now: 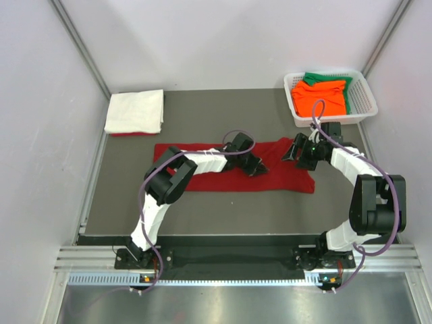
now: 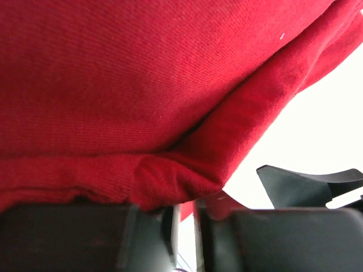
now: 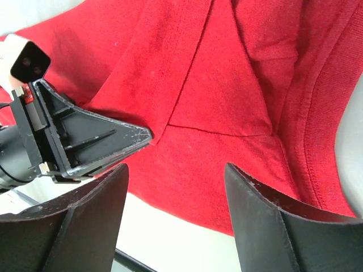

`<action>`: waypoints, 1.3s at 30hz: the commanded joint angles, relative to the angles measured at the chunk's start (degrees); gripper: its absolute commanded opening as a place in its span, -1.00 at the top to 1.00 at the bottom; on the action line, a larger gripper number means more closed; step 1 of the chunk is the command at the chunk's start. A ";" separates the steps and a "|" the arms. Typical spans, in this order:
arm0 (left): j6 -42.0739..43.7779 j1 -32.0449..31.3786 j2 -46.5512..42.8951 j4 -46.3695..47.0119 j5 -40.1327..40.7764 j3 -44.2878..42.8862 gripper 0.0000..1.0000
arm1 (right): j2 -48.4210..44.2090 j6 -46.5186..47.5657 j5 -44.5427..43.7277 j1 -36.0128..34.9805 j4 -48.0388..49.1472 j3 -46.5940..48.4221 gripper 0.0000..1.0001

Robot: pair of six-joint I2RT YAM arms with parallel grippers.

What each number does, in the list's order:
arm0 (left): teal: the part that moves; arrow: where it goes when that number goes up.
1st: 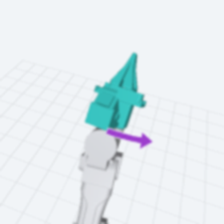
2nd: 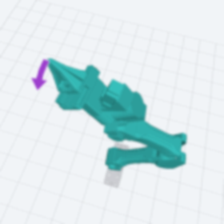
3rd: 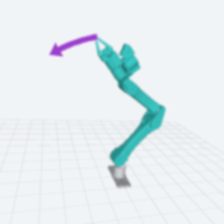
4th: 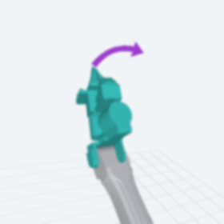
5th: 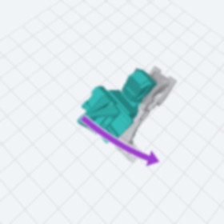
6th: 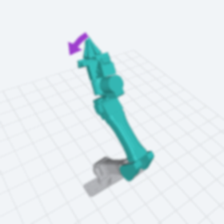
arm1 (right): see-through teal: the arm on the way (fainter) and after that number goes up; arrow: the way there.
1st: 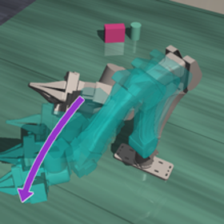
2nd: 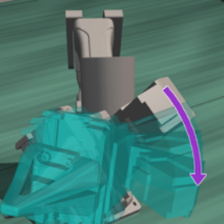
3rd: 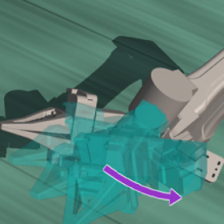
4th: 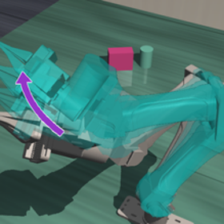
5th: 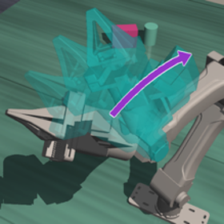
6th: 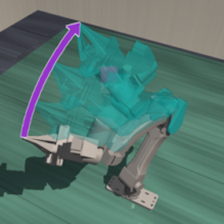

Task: Fold and stack the t-shirts
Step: Fold the tshirt

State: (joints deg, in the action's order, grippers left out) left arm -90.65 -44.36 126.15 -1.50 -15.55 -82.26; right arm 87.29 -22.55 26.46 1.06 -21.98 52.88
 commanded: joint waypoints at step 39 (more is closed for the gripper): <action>11.81 9.29 -7.15 0.61 -18.11 0.26 1.00 | 12.29 -16.92 7.47 0.96 23.48 -0.15 -0.49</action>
State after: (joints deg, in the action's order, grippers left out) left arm -78.94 -36.23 121.23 -4.97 -32.58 -81.06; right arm 98.00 -40.12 33.19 2.07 -0.93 50.02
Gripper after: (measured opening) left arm 0.021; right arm 0.744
